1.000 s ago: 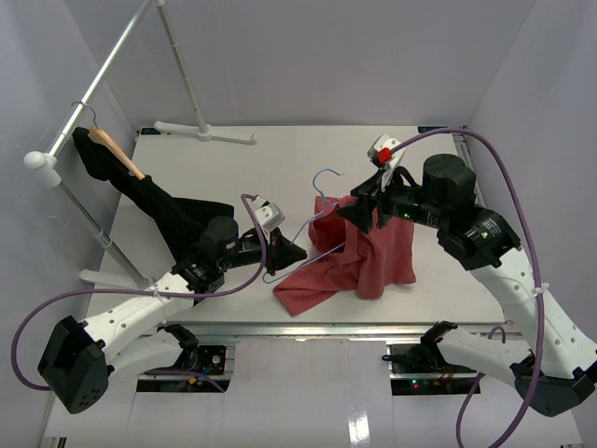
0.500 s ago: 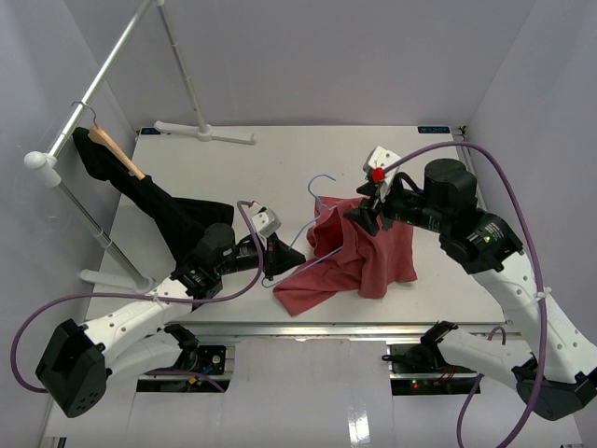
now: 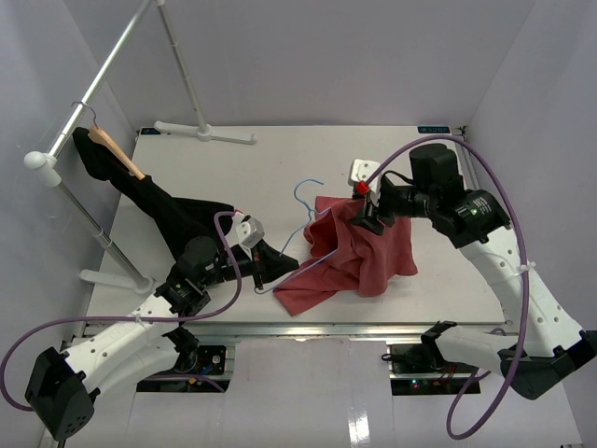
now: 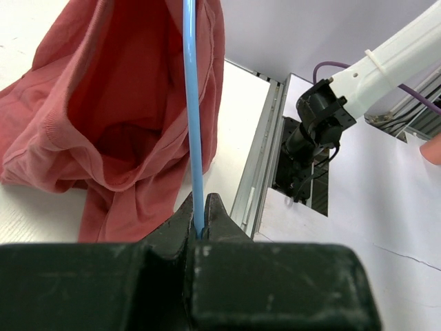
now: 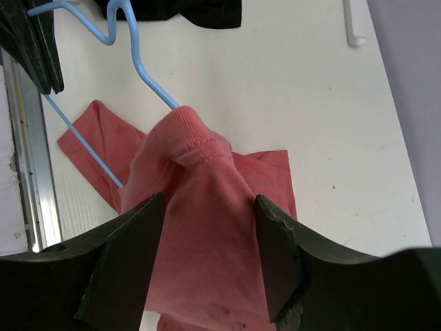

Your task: Place the t-shirt on the hanger

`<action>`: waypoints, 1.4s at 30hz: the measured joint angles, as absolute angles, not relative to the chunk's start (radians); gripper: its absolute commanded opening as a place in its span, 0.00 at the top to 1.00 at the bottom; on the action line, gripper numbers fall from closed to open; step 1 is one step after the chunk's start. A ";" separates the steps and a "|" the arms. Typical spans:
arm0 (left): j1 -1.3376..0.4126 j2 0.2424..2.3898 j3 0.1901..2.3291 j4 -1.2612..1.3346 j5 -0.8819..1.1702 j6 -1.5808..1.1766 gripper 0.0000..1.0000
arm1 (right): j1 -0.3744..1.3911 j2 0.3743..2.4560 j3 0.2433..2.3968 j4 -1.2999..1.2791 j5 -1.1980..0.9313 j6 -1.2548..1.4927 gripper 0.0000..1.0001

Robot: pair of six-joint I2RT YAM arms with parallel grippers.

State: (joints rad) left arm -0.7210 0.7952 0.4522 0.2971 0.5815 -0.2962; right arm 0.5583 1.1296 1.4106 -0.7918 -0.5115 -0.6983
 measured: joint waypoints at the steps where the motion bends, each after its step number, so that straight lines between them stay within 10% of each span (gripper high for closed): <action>1: -0.722 0.794 0.452 0.299 0.584 -0.297 1.00 | 0.551 1.143 1.423 -0.803 -0.525 -0.709 0.42; 21: -0.724 0.869 0.457 0.338 0.635 -0.297 1.00 | 0.538 1.244 1.491 -0.875 -0.766 -0.742 0.76; 42: -0.722 0.960 0.529 0.290 0.672 -0.291 1.00 | 0.528 1.204 1.349 -0.729 -0.772 -0.606 0.70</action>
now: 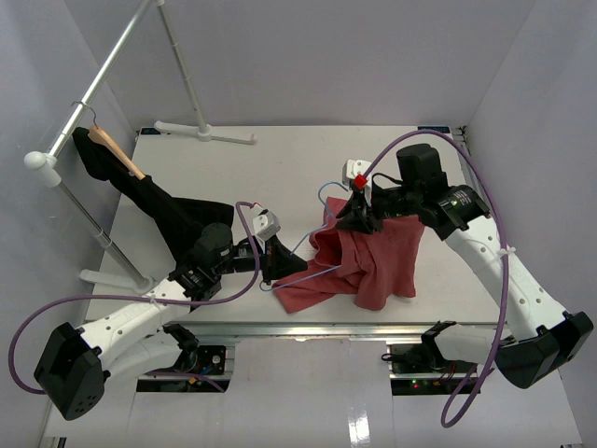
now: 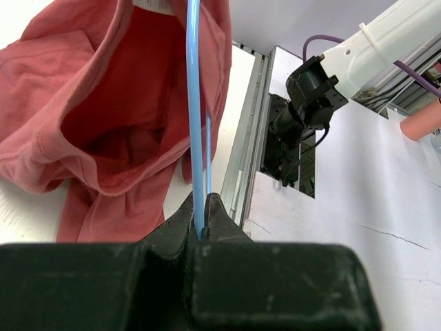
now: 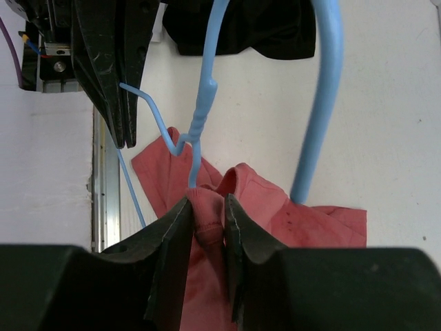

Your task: Place the t-shirt on the hanger

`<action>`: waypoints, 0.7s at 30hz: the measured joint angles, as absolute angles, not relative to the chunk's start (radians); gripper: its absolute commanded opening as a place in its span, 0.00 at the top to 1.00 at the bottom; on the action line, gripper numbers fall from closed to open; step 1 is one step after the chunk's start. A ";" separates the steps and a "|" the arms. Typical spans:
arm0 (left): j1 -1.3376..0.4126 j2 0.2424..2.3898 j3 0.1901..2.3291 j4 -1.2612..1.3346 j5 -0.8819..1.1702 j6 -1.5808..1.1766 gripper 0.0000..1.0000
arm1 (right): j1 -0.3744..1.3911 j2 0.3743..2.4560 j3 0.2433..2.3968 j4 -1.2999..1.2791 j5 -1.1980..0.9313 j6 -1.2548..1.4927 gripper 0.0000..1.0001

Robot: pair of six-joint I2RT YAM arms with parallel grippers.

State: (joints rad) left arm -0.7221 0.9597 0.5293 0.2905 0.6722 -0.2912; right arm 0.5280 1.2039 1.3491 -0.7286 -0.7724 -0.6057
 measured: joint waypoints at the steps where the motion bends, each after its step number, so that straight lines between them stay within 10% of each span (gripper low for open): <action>1: -0.722 0.963 0.534 0.290 0.673 -0.289 1.00 | 0.530 1.203 1.342 -0.722 -0.777 -0.602 0.71; 14: -0.725 0.971 0.568 0.267 0.680 -0.251 0.99 | 0.559 1.090 1.213 -0.615 -0.791 -0.507 0.92; 17: -0.729 0.970 0.589 0.248 0.662 -0.248 0.48 | 0.562 1.047 1.180 -0.563 -0.755 -0.456 0.92; 21: -0.728 0.967 0.669 0.218 0.534 -0.261 0.33 | 0.571 1.009 1.158 -0.544 -0.719 -0.405 0.92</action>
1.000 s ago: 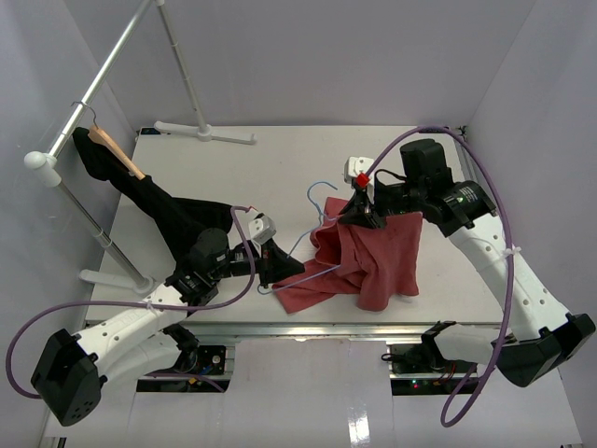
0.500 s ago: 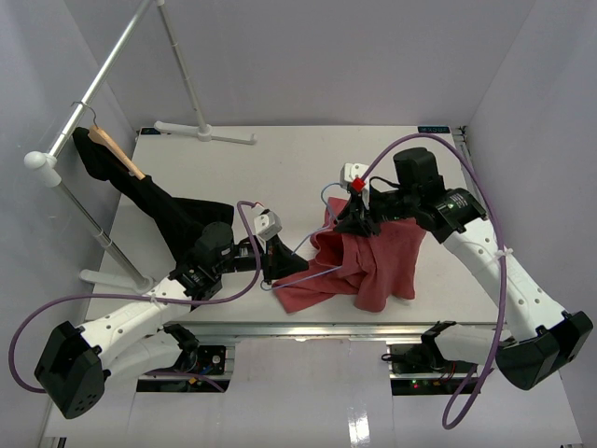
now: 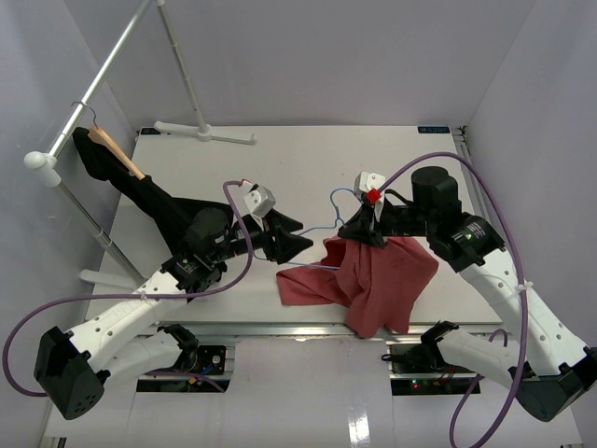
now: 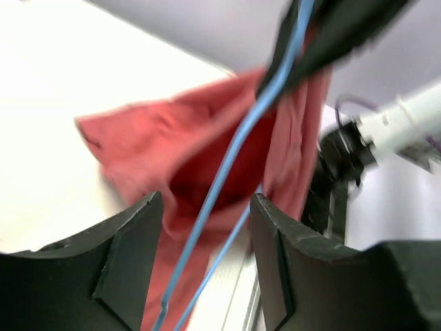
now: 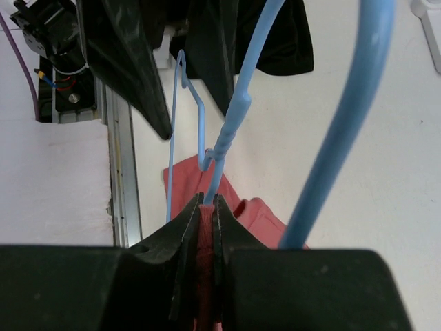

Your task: Place the t-shirt on the hanger

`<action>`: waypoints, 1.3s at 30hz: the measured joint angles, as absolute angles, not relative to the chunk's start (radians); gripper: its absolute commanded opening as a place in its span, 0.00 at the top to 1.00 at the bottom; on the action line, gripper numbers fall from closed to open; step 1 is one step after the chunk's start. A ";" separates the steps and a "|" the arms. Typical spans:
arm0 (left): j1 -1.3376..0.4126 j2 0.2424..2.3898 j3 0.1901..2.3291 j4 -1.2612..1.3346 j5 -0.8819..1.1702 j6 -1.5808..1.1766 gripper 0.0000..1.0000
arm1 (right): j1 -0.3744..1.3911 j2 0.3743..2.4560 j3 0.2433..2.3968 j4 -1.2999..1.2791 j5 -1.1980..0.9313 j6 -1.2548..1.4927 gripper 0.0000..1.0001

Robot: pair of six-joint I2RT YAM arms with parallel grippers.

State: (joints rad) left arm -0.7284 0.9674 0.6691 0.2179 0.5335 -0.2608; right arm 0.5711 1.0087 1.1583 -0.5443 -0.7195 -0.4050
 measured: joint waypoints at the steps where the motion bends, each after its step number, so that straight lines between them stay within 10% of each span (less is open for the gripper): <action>1: -0.726 0.967 0.705 0.207 0.493 -0.264 0.33 | 0.574 1.002 1.156 -0.541 -0.709 -0.396 0.92; 15: -0.728 0.824 0.762 0.006 0.139 -0.424 0.36 | 0.574 0.929 1.155 -0.445 -0.482 -0.277 0.92; 39: -0.728 0.993 0.414 0.563 0.278 -0.629 0.42 | 0.574 0.881 1.100 -0.251 -0.523 -0.121 0.92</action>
